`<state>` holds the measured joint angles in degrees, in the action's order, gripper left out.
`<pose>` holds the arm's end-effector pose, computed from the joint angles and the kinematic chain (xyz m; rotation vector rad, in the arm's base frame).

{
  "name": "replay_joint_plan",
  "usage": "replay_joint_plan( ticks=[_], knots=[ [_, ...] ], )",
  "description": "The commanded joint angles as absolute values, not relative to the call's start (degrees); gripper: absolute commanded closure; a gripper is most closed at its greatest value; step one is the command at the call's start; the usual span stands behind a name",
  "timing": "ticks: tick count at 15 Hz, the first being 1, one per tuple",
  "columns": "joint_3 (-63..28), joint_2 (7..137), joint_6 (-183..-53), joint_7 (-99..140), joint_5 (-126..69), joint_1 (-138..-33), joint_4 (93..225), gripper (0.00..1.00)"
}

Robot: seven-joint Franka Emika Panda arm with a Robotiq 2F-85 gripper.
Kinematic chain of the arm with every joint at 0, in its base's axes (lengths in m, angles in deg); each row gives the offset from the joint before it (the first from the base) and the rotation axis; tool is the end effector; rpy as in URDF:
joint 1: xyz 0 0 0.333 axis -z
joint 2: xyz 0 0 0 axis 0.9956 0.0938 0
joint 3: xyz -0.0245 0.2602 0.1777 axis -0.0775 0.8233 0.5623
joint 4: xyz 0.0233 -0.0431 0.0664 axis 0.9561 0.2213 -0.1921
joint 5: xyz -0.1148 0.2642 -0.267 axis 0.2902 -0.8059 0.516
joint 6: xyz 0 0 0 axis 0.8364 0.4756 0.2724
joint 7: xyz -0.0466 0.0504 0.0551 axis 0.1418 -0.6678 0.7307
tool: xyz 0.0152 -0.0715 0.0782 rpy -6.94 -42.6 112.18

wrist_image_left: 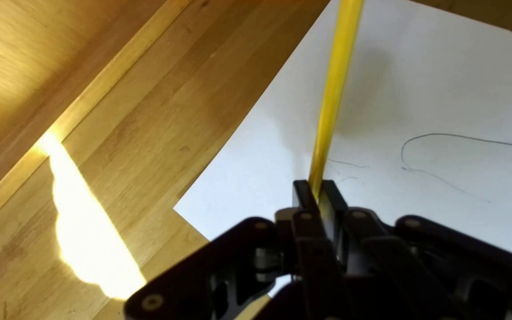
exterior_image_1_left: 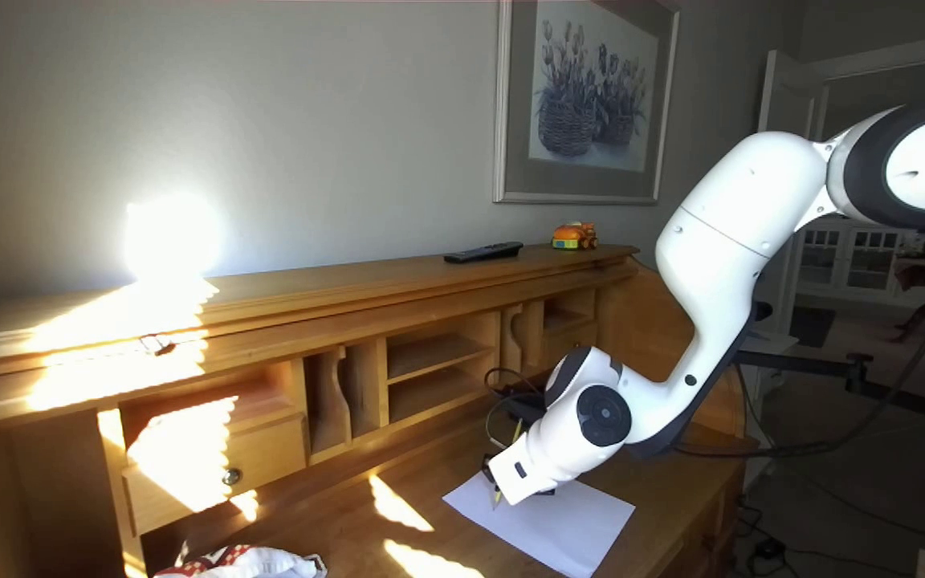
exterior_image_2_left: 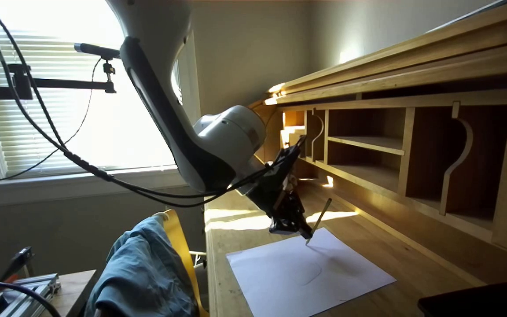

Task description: Use the pencil to draw on the piece of paper

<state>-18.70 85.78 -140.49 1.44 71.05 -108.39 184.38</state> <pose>0.5261 0.2169 0.1677 0.9912 2.1581 0.1359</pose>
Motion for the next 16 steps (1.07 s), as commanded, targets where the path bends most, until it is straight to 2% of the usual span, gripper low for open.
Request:
replay_joint_plan(
  ticks=[1,2,6,16],
  knots=[
    [-18.7,84.4,-140.9,3.4,72.3,-108.3,186.8,0.98],
    [-12.9,83.6,-138.6,2.2,72.5,-102.9,187.9,0.98],
    [-9.3,82.0,-138.5,2.6,71.7,-98.9,190.6,0.98],
    [-6.8,79.3,-138.0,2.3,71.4,-94.1,194.8,0.98]
  ],
)
